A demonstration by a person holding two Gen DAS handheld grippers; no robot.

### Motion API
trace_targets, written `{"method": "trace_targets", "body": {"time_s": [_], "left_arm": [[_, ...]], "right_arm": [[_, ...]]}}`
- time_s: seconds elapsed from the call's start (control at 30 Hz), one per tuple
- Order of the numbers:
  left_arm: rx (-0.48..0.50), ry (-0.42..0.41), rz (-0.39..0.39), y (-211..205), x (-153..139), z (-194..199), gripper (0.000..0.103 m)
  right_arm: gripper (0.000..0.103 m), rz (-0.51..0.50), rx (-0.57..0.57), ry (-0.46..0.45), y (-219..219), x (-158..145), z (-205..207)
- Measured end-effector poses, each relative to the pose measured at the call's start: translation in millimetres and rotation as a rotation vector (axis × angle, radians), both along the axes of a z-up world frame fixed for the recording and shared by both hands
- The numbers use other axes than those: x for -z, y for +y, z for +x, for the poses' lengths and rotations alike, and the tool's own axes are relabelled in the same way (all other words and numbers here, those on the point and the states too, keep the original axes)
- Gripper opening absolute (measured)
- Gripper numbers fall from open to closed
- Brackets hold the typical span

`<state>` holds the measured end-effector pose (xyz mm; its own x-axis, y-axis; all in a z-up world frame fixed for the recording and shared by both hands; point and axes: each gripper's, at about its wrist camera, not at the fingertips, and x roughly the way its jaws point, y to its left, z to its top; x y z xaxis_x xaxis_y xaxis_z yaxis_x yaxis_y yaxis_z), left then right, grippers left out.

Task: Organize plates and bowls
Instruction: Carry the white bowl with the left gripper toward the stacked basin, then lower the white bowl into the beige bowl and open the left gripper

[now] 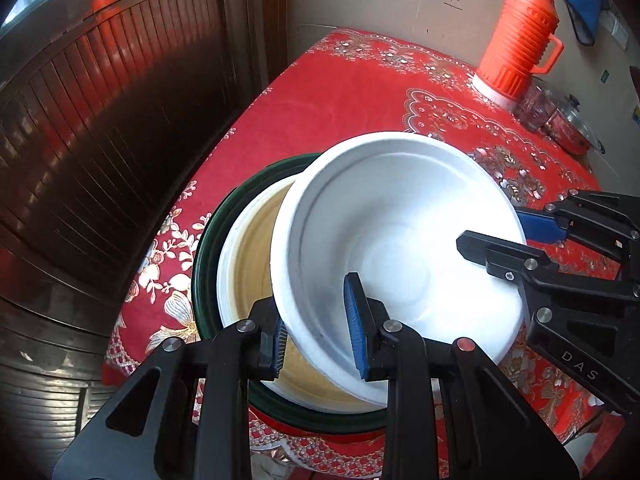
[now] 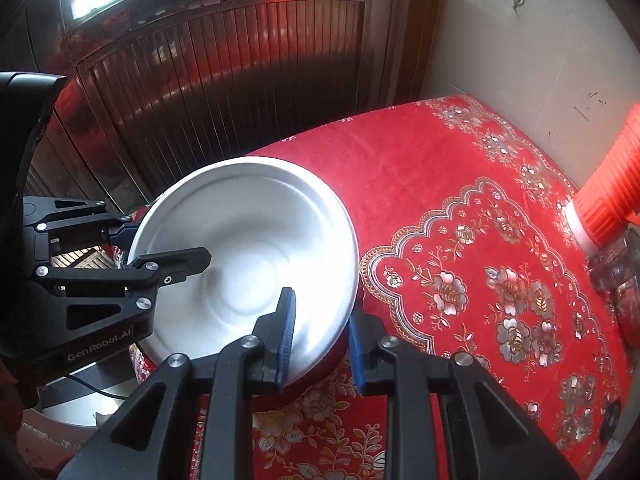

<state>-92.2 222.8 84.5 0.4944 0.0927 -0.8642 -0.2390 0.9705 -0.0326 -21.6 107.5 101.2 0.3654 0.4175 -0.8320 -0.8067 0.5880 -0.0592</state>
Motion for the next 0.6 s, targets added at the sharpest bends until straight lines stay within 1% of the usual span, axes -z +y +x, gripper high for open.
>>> {"method": "trace_targets", "body": {"time_s": [0.17,0.3,0.4,0.6], "left_arm": [[-0.010,0.010,-0.007,6,10,-2,0.026],[-0.020,-0.001,0.027,7,8,-5,0.026],[-0.020,-0.002,0.033,7,8,-5,0.026],[-0.021,-0.004,0.043,6,9,-4,0.026]], "right_arm": [[0.025,-0.013,-0.006,0.002,4,4,-2],[0.025,-0.030,-0.018,-0.010,10,5,-6],[0.025,-0.045,-0.018,-0.022,13,8,-7],[0.025,-0.040,-0.013,-0.017,13,7,-6]]}}
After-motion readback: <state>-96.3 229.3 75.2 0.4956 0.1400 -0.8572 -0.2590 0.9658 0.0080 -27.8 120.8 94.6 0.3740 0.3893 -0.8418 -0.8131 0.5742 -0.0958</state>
